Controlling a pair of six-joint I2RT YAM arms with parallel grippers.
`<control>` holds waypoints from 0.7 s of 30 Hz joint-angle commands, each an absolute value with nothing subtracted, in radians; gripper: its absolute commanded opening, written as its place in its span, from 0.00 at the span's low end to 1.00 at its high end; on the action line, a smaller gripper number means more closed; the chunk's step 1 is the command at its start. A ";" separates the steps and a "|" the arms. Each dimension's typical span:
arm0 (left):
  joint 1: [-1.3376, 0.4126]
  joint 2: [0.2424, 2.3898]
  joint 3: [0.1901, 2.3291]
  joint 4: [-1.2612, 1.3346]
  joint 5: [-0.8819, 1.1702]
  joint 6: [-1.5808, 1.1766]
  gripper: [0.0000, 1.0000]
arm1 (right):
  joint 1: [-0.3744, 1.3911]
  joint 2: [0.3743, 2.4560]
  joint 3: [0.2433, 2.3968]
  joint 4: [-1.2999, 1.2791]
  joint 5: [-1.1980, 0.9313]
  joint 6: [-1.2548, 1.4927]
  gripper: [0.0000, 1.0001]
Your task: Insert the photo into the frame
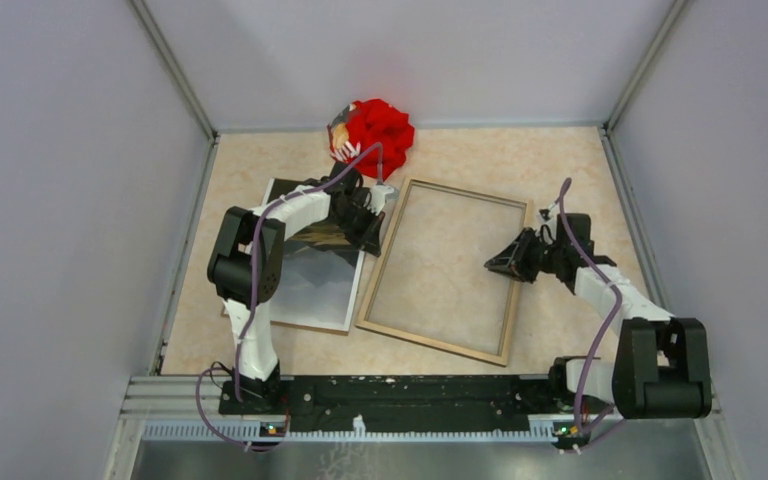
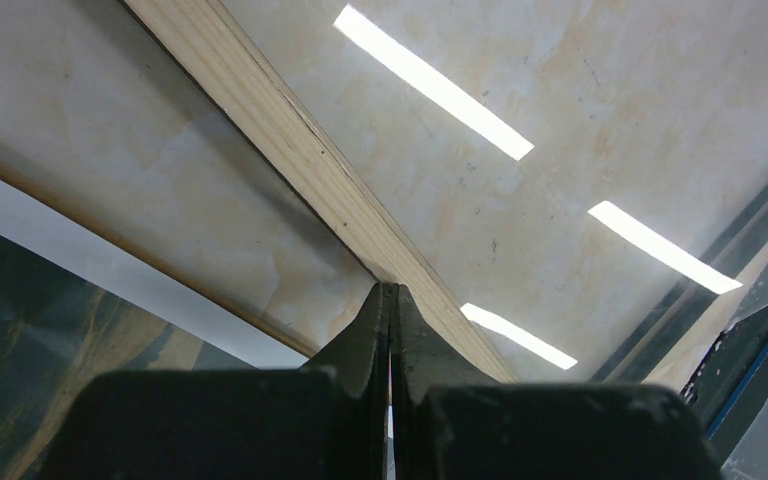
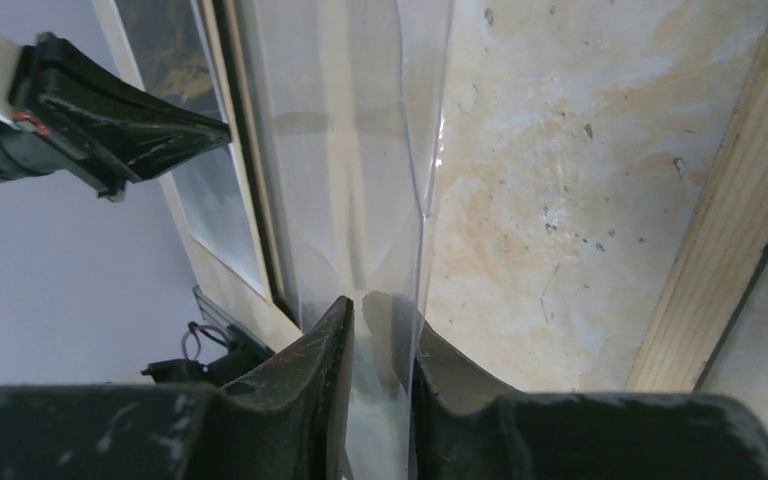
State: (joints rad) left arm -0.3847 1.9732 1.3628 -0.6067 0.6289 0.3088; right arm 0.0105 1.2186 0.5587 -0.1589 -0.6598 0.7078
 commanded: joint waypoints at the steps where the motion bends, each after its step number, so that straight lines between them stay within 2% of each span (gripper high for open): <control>1: -0.399 2.011 1.365 -0.624 0.643 0.323 0.00 | 0.040 1.249 0.644 -0.267 -0.619 0.617 0.23; 12: -0.399 2.021 1.368 -0.627 0.648 0.323 0.00 | 0.050 1.251 0.736 -0.438 -0.500 0.527 0.44; 21: -0.399 2.020 1.361 -0.621 0.646 0.324 0.00 | 0.049 1.231 0.747 -0.489 -0.412 0.513 0.47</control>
State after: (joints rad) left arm -0.3851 1.9881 1.3689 -0.6064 0.6621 0.3080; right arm 0.0429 1.2541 0.6960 -0.4618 -0.4751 0.5339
